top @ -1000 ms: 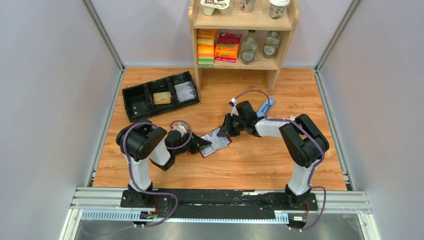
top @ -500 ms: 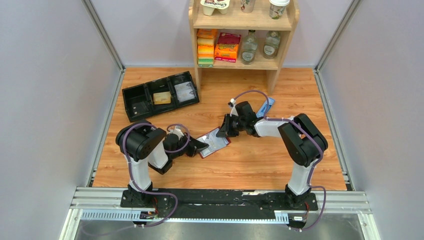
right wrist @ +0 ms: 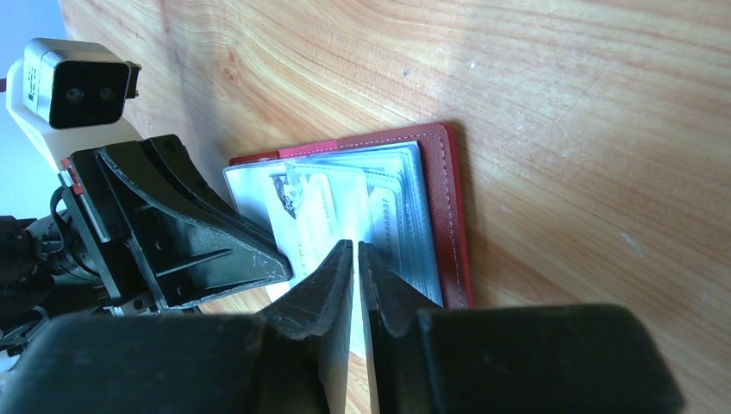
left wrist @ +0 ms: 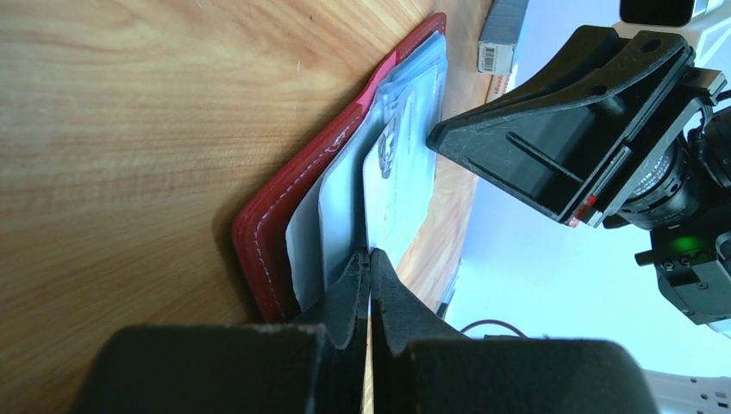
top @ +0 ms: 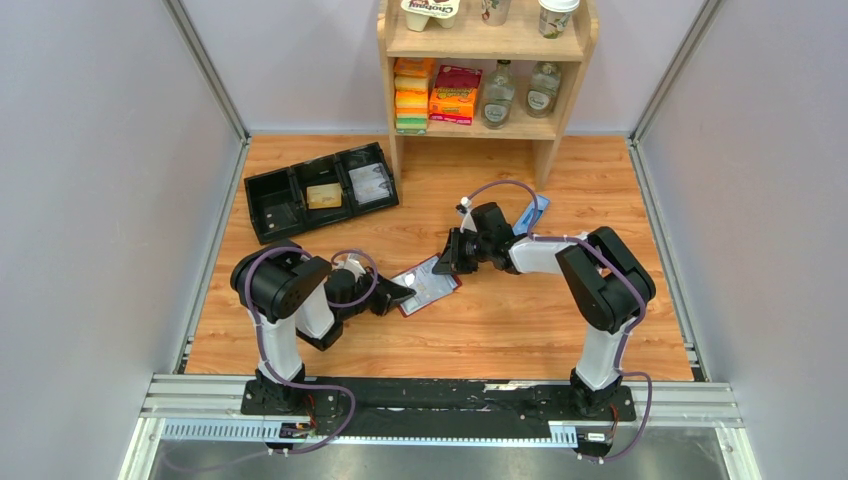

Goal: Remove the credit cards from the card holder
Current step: Remove the credit card from the card holder.

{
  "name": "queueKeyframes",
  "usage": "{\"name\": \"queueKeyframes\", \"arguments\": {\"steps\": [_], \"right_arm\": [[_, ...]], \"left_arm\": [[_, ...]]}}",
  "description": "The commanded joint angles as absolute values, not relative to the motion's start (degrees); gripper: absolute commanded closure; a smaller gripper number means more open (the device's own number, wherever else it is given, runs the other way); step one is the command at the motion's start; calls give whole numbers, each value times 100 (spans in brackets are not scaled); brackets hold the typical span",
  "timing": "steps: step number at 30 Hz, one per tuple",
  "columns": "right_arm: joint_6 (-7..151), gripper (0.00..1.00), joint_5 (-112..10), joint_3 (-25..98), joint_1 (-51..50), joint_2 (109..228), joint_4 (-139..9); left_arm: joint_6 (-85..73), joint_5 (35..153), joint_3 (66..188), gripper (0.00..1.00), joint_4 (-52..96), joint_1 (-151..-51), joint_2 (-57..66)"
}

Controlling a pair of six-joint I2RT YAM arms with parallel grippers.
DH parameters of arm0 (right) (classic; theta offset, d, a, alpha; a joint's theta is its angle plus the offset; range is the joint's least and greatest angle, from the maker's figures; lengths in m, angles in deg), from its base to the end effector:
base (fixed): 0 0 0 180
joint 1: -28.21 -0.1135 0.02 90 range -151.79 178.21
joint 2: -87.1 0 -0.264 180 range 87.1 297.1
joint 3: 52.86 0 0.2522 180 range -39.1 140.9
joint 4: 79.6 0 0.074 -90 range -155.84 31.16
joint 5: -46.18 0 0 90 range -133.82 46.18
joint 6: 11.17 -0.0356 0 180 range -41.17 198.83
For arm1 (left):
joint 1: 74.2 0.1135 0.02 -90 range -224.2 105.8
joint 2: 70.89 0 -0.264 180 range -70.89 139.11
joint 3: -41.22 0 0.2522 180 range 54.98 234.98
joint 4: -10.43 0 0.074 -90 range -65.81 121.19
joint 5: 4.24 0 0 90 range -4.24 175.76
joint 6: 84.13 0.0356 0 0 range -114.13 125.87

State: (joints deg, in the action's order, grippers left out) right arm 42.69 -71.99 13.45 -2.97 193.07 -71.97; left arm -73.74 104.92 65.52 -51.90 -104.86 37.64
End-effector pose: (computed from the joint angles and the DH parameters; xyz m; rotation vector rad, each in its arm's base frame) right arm 0.2978 0.1999 0.1289 -0.1406 2.5775 1.0932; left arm 0.1911 -0.1269 0.0727 -0.7082 2.1836 -1.4847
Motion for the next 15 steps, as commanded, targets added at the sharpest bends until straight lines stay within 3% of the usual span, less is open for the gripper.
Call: {"name": "queueKeyframes", "arguments": {"steps": [1, 15], "right_arm": [[4622, 83, -6887, 1345, -228, 19249, -6689], [4842, 81, -7766, 1592, -659, 18922, -6944]], "left_arm": [[-7279, 10545, 6535, 99, -5218, -10470, 3678], [-7173, 10589, 6728, 96, -4911, -10461, 3529]]}}
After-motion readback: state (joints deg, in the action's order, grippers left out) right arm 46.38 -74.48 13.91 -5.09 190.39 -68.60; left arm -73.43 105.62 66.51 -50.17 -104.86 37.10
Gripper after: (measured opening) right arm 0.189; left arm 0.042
